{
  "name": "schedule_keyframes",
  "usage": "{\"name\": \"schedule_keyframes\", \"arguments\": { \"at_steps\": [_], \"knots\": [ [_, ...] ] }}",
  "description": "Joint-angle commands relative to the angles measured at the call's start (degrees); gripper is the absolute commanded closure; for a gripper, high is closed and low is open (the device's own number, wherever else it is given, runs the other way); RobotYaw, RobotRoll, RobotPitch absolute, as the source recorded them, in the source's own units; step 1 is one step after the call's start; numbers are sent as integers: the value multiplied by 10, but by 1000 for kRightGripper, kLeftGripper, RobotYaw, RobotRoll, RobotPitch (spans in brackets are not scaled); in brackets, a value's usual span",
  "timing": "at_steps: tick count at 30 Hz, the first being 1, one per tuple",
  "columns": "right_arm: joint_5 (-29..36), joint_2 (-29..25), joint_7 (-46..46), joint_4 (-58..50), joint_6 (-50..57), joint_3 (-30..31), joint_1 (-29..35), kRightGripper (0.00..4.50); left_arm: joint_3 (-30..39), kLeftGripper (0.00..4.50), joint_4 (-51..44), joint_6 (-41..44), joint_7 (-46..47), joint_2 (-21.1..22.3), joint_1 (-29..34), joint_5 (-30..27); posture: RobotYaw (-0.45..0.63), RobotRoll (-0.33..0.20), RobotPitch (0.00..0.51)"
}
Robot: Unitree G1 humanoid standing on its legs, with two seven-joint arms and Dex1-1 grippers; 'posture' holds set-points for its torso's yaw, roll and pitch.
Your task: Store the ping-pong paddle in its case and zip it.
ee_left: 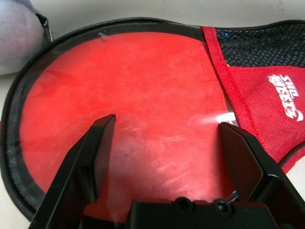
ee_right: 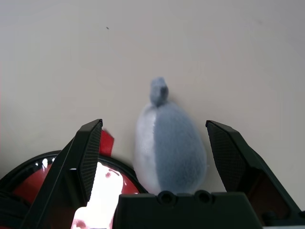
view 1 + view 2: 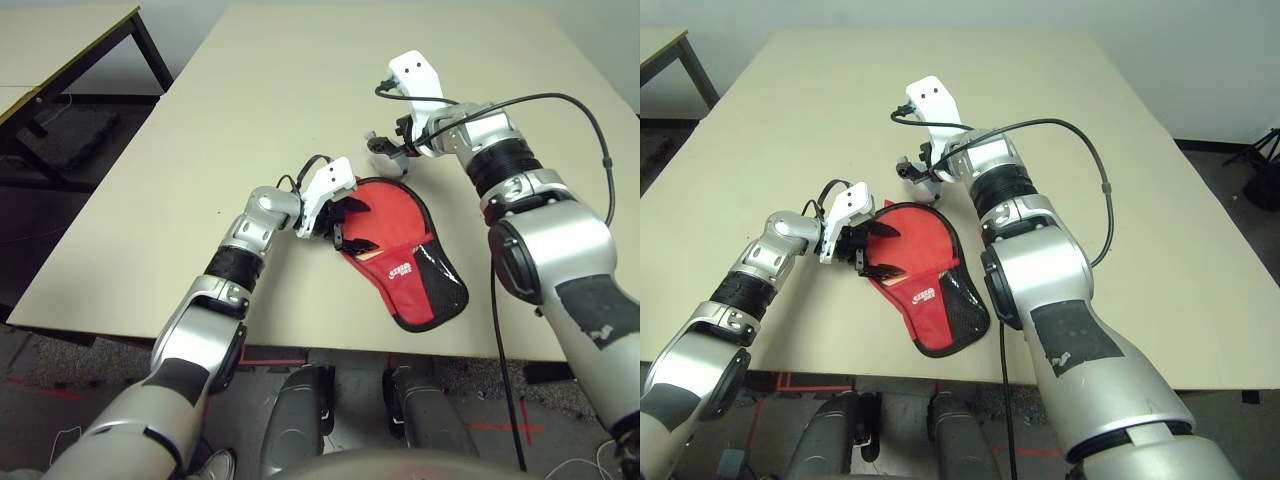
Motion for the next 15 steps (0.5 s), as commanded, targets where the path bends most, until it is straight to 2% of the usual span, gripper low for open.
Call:
{"name": "schedule_keyframes", "arguments": {
  "at_steps": [1, 13, 15],
  "knots": [
    [-23, 9, -12, 26, -29, 5, -5, 0, -14, 35, 5, -3, 11, -1, 13, 9, -24, 0, 72],
    [-52, 30, -53, 67, -68, -5, 15, 0, -13, 35, 4, 1, 20, 1, 8, 2, -10, 0, 86],
    [-55, 31, -60, 71, -71, -6, 19, 367, -13, 0, 4, 2, 20, 2, 8, 1, -10, 0, 86]
  ]
}}
